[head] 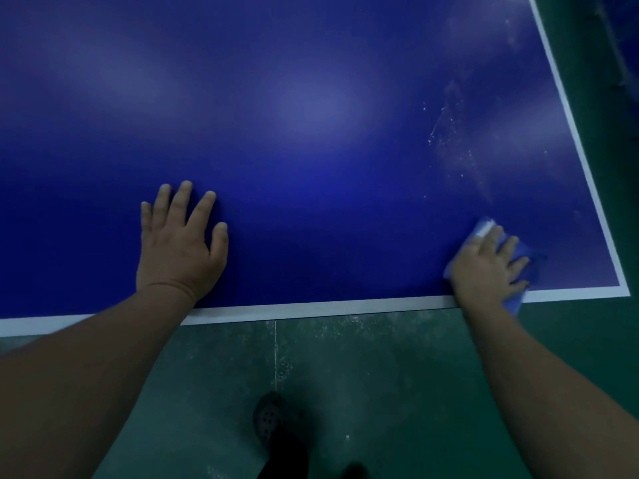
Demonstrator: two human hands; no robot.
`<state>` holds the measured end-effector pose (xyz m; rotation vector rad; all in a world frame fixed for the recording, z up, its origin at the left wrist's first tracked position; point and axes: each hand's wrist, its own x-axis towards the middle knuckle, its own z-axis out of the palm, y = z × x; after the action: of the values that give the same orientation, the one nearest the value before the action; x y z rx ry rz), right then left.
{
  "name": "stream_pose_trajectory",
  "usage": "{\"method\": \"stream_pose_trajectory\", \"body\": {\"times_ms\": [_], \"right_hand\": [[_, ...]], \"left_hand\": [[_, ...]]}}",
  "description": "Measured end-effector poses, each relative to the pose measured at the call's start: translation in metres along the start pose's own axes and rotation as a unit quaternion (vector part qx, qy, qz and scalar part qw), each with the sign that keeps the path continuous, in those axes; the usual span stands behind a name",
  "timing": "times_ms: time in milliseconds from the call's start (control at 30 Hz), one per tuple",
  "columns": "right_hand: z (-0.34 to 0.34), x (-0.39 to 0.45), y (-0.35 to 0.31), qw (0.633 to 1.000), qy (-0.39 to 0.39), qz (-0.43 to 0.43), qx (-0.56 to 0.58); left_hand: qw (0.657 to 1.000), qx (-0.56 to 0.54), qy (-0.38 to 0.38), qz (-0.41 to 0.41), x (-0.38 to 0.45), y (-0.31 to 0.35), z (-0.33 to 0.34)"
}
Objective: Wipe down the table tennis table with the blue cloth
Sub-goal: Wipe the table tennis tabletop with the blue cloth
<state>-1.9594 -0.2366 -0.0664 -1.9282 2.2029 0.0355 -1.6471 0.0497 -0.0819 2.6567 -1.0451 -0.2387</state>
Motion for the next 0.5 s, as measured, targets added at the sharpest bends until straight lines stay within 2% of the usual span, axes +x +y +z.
{"method": "stream_pose_trajectory", "body": {"times_ms": [33,67,100,167,200,233,267,300,367,400,433,500], "right_hand": [[0.006,-0.015,-0.019,1.000,-0.003,-0.019,-0.004],[0.014,-0.035,-0.036,0.997,-0.005,-0.074,-0.019],[0.025,-0.059,-0.049,0.985,-0.005,-0.165,-0.045],[0.039,-0.104,-0.056,0.919,-0.035,-0.381,-0.097],[0.040,-0.109,-0.046,0.885,-0.055,-0.448,-0.113],[0.036,-0.096,-0.030,0.867,-0.062,-0.476,-0.135],[0.029,-0.075,-0.011,0.873,-0.049,-0.459,-0.157],[0.021,-0.051,0.012,0.900,-0.029,-0.397,-0.176],[0.001,-0.010,0.048,0.970,-0.026,-0.210,-0.121],[-0.005,0.000,0.056,0.987,-0.037,-0.139,-0.078],[-0.007,0.004,0.054,0.992,-0.034,-0.111,-0.053],[0.002,-0.004,0.023,0.991,-0.027,-0.122,-0.038]], "left_hand": [[1.000,-0.004,0.003,-0.001,0.000,0.000,0.000],[1.000,-0.011,0.006,-0.001,0.000,0.001,0.000],[1.000,-0.019,0.009,-0.002,-0.001,0.001,-0.001],[0.999,-0.047,0.019,-0.006,-0.003,-0.001,-0.001],[0.998,-0.065,0.023,-0.008,-0.004,-0.003,-0.001],[0.996,-0.080,0.026,-0.009,-0.005,-0.004,-0.001],[0.995,-0.092,0.028,-0.010,-0.005,-0.005,-0.001],[0.995,-0.098,0.029,-0.011,-0.006,-0.005,-0.002],[0.995,-0.097,0.023,-0.011,-0.012,-0.004,-0.002],[0.996,-0.091,0.017,-0.014,-0.018,-0.001,-0.002],[0.997,-0.079,0.013,-0.015,-0.026,0.003,-0.001],[0.999,-0.050,0.016,-0.013,-0.049,0.014,0.003]]}}
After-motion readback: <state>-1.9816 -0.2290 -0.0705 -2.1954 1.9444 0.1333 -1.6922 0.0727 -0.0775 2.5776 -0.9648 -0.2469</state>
